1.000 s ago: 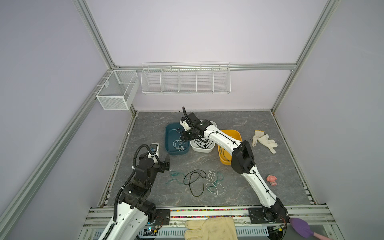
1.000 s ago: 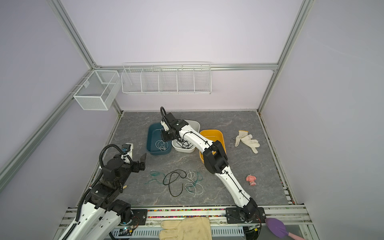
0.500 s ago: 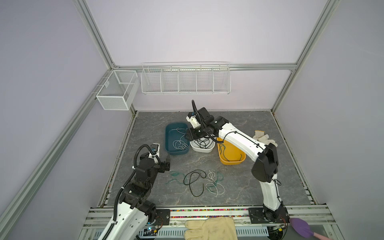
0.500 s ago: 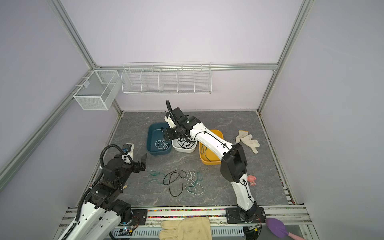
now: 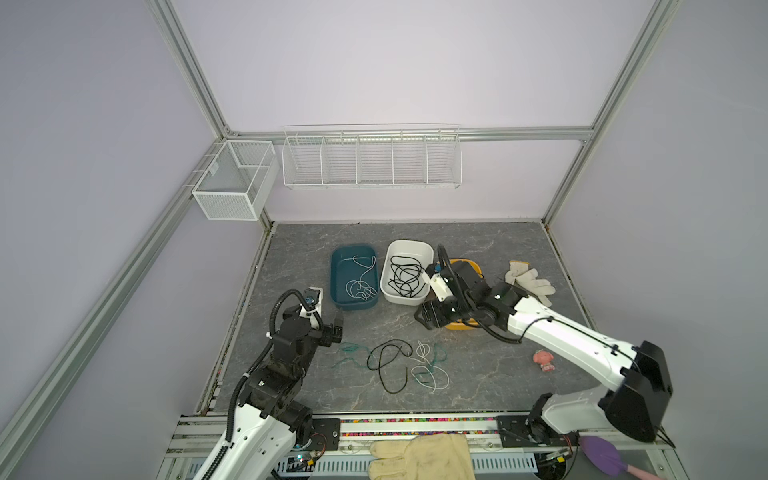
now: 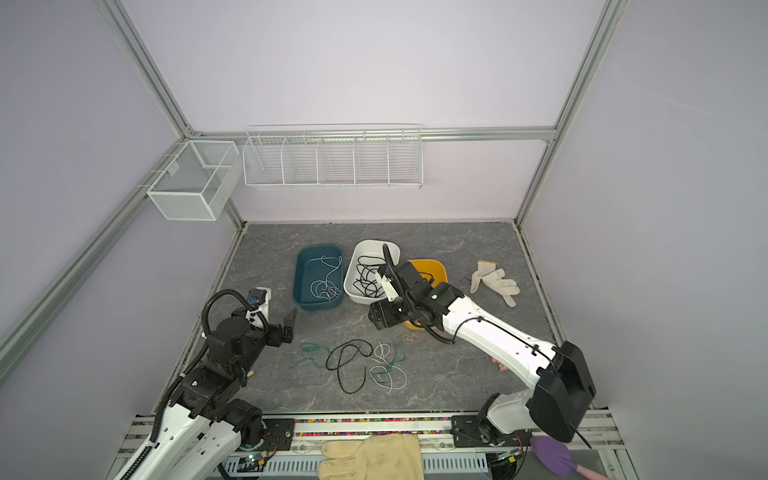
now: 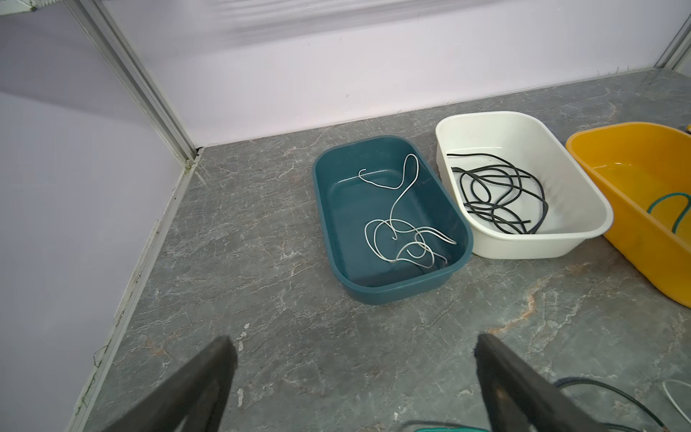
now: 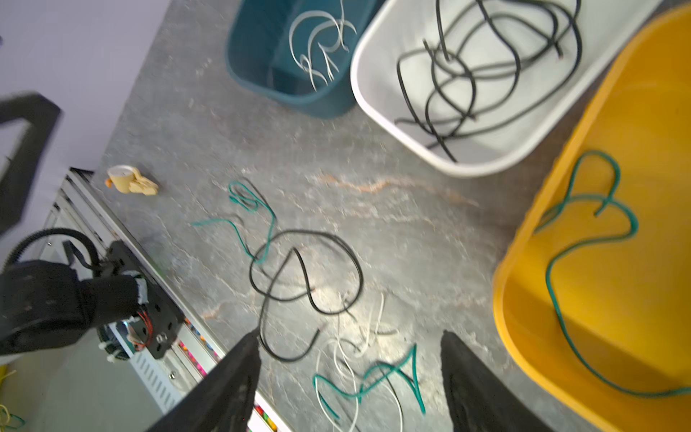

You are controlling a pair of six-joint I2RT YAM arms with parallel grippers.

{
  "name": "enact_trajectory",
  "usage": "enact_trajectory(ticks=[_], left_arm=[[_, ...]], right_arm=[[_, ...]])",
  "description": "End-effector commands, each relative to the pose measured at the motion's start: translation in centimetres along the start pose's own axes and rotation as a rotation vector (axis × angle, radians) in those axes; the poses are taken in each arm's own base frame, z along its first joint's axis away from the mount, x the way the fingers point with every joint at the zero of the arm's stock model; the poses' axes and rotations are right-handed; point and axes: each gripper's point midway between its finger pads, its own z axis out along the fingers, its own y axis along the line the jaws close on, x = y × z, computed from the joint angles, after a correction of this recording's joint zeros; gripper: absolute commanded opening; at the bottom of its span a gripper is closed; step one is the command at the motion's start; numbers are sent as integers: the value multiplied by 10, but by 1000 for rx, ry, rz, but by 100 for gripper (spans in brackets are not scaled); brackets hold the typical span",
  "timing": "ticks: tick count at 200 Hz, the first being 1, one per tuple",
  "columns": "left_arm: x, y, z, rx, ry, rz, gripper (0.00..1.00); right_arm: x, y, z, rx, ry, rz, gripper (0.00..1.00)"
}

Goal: Untangle the cables
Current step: 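Open the right gripper and move it back toward the cable tangle, then lower the right gripper onto the green cable in the tangle and grasp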

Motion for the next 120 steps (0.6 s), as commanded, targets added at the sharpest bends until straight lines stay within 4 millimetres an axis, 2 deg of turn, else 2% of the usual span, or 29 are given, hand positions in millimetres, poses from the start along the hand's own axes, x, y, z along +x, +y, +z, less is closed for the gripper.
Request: enact_trajectory(ticks=[1, 23, 30, 63, 92, 120], left_arm=[[5, -9, 2, 42, 17, 29, 99], [9, -19, 4, 81, 37, 44, 99], [10, -22, 5, 93, 42, 54, 99], [11, -29, 4, 123, 44, 78, 99], [11, -31, 3, 127, 42, 87, 99], [11, -33, 4, 128, 44, 100, 99]], right_arm=[[25, -11, 0, 16, 0, 47, 77], [47, -17, -2, 25, 11, 69, 76], [61, -23, 2, 33, 32, 74, 76], [87, -34, 9, 57, 70, 94, 75], [107, -39, 20, 60, 111, 98, 71], [116, -41, 29, 51, 128, 103, 65]])
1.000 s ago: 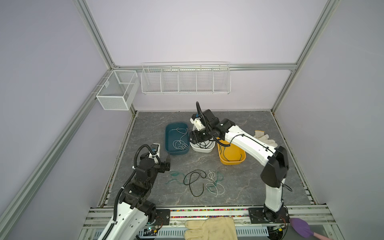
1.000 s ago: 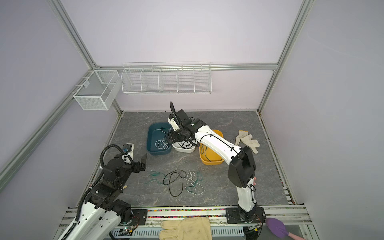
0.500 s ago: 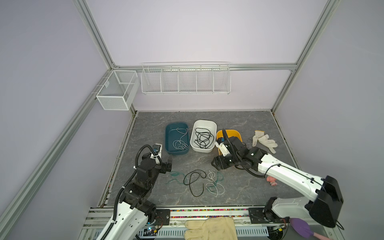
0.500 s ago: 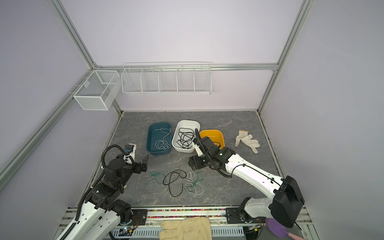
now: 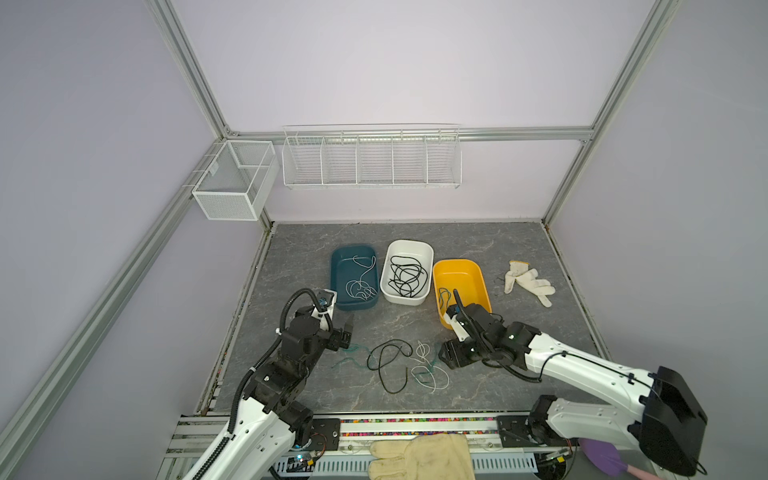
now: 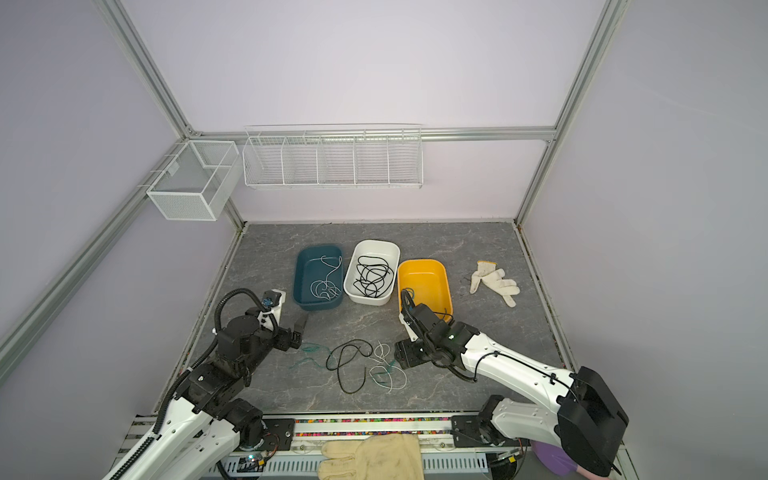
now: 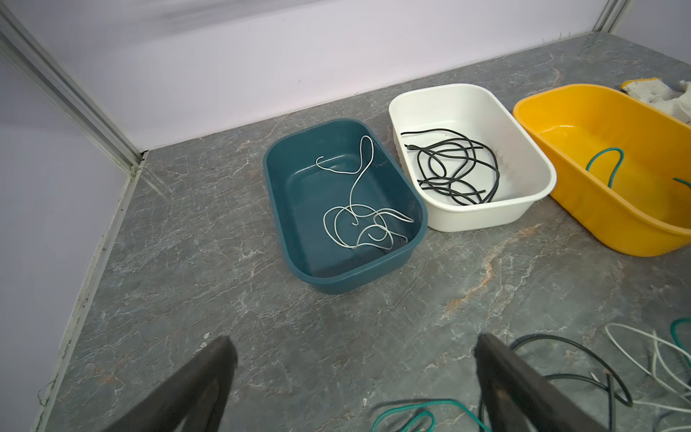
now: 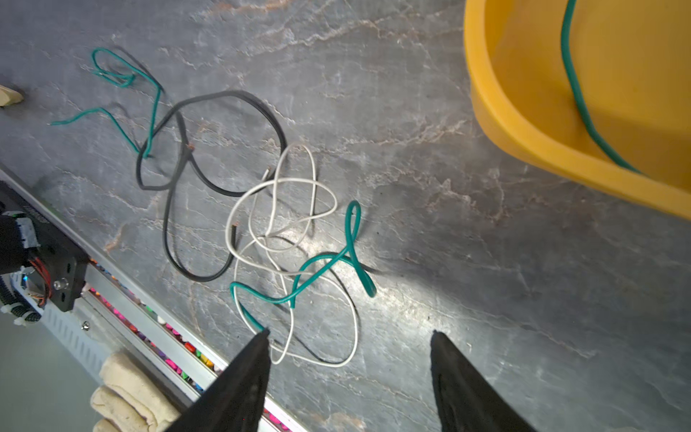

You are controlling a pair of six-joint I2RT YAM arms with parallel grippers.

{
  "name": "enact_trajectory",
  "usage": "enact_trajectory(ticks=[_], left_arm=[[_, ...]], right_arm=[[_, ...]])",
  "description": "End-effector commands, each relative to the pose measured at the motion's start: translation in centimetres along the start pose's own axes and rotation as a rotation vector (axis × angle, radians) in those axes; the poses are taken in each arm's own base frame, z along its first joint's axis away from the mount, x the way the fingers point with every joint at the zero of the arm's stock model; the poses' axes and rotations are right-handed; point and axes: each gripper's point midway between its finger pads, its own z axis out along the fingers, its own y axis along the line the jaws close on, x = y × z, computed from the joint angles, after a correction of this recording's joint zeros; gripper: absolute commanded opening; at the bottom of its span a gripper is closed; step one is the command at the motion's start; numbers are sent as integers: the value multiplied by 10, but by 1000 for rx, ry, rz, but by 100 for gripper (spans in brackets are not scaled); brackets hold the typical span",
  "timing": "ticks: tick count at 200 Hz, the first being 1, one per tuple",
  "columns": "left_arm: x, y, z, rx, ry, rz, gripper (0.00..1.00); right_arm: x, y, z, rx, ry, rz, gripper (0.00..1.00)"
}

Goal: Untangle the cables
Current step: 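Lower the right gripper onto the green cable in the tangle and grasp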

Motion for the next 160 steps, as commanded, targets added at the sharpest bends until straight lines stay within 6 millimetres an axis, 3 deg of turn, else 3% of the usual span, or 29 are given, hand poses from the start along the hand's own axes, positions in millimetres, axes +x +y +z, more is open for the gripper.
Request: enact_trajectory(ticks=[1, 54, 102, 160], left_arm=[[2, -2, 0, 3, 4, 37, 99], [-5, -3, -3, 10, -23, 46, 99], [-2, -5, -1, 17, -11, 52, 99], [-2, -5, 0, 18, -5, 55, 99]], right_arm=[[2, 2, 8, -19, -6, 12, 65], [9, -1, 29, 0, 35, 9, 51], [6, -7, 34, 71, 27, -20, 38], [6, -6, 38, 91, 29, -57, 30]])
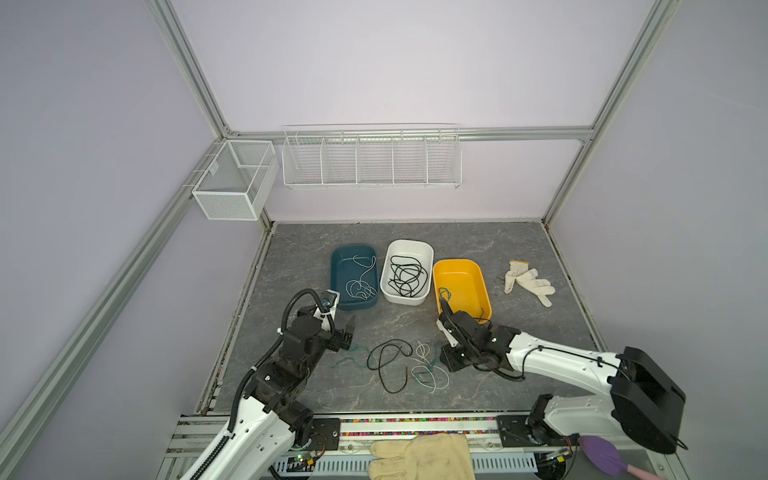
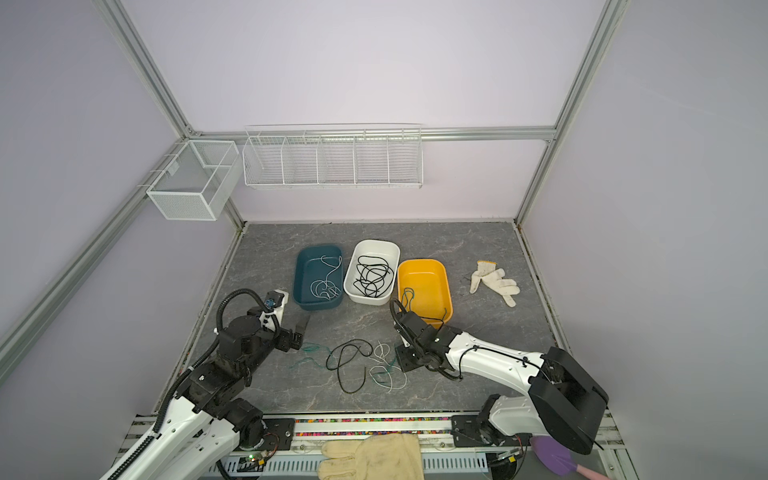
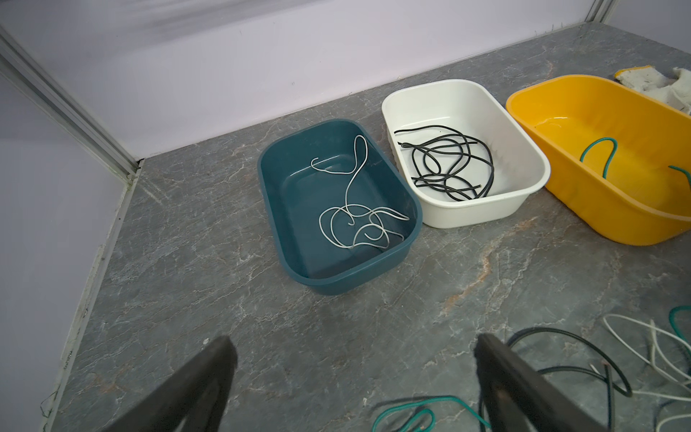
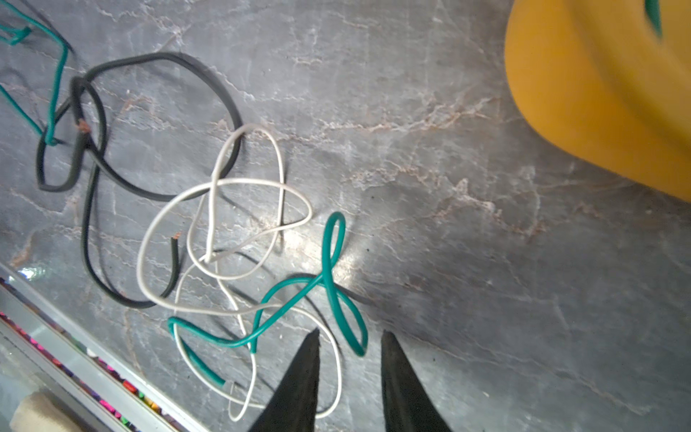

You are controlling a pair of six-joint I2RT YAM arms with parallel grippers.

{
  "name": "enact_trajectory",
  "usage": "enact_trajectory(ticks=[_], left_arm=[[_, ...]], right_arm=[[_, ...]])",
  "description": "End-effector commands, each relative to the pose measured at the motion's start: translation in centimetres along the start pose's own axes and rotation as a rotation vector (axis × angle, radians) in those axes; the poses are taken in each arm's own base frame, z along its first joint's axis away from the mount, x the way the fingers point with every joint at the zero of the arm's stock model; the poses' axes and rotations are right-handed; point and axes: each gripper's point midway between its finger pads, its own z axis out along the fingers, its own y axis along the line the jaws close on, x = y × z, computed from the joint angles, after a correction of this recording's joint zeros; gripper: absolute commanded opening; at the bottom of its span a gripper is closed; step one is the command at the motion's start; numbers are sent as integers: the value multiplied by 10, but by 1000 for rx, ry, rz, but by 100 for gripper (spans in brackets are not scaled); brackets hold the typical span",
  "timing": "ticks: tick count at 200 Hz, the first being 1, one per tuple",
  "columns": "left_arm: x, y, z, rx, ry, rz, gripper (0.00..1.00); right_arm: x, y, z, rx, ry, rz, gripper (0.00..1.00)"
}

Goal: Untangle the cables
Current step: 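Lower the right gripper onto the green cable in the tangle and grasp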

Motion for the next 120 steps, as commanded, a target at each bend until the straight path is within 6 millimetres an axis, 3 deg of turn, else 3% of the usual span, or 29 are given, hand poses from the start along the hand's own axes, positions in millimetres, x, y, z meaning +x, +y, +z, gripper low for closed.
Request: enact_trajectory(ticks=[1, 67, 120], left_arm=[[-2, -2, -1, 8, -7, 24, 99], [-1, -3, 0, 10, -4, 26, 99], [-1, -3, 1, 11, 0, 29, 99]], right_arm=[[-3, 0, 2, 23, -8, -22, 29], [-9, 2, 7, 30, -13, -58, 22], [-10, 5, 1, 31, -26, -89, 7]])
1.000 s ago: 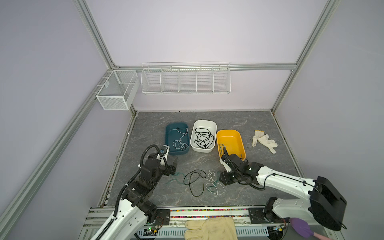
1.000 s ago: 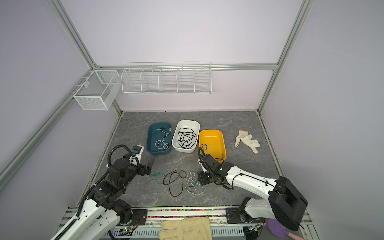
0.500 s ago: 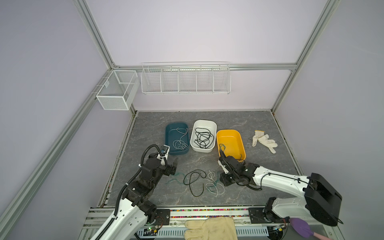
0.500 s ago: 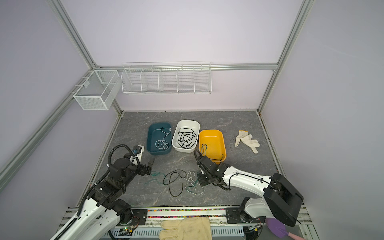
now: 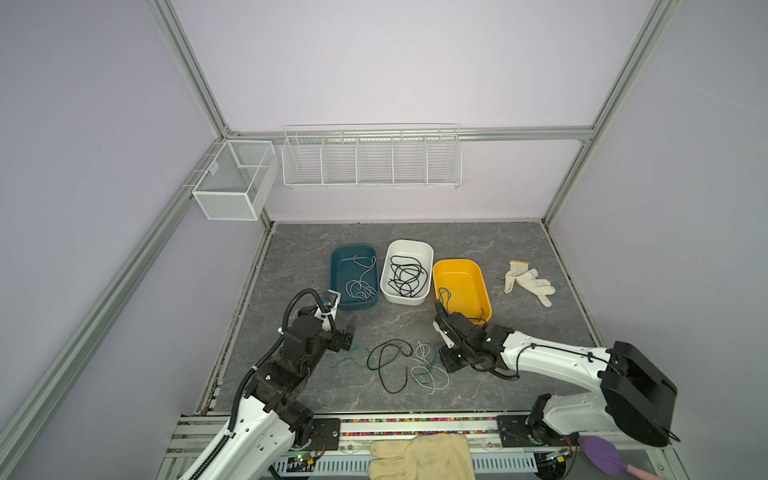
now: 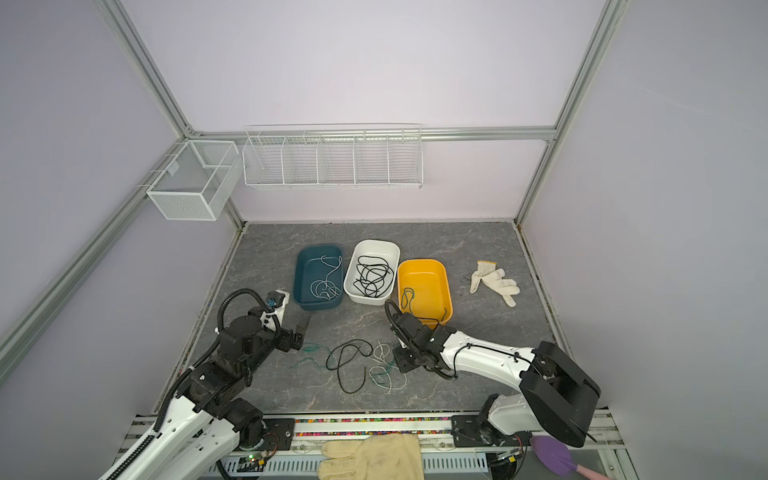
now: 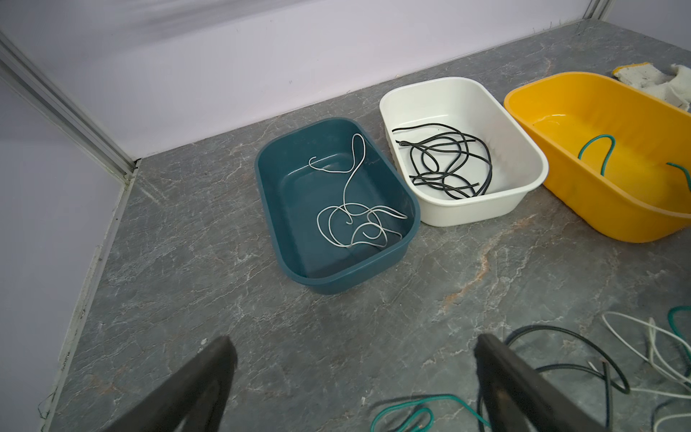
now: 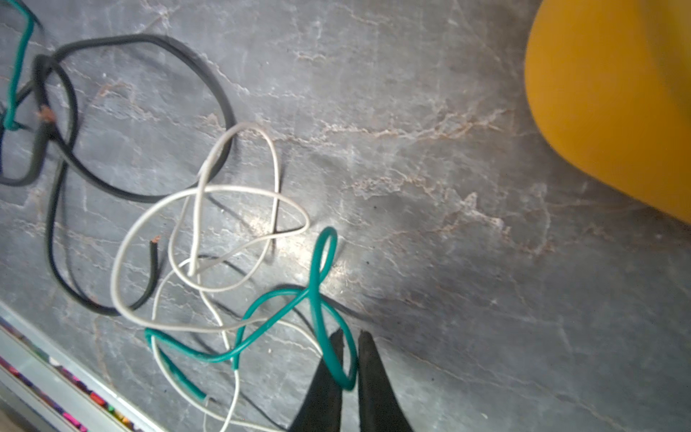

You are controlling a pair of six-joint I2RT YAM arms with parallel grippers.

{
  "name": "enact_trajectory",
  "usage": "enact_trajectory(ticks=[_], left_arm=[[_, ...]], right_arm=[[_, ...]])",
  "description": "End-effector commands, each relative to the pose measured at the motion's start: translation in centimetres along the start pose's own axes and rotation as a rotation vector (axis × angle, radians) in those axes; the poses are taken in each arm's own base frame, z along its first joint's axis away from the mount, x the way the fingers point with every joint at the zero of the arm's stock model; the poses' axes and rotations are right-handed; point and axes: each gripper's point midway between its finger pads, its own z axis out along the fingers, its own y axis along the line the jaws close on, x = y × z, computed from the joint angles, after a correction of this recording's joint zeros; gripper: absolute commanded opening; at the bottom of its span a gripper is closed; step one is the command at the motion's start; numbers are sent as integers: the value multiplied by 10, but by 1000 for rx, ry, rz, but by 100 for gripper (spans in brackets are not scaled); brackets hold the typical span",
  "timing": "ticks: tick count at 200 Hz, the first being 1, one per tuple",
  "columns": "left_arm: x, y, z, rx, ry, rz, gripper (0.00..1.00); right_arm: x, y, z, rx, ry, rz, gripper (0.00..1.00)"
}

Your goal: Untangle the cables

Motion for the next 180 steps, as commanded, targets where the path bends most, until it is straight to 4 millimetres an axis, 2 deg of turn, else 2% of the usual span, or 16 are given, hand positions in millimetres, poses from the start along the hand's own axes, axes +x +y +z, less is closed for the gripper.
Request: enact_trajectory(ticks=[1, 29, 95, 139, 144, 180], left_arm=[[-2, -1, 0, 5, -5, 25, 99], [-2, -1, 0, 6, -6, 25, 99], [-1, -2, 1, 10, 2, 21, 99], [-1, -4, 3, 20, 26, 16, 99], [-2, -5, 3, 24, 24, 14, 99], [-9, -15, 1, 86, 6, -4, 99]], right_arm=[[-10, 5, -7, 4, -35, -29, 7], [-14, 4, -20, 18, -66, -41, 7], [-23, 2, -65, 63, -155, -83, 7], [-28, -2, -95, 194, -170, -182, 7], [-36, 1, -104, 205, -189, -192, 7], [-47, 9, -126, 285, -209, -269, 7]])
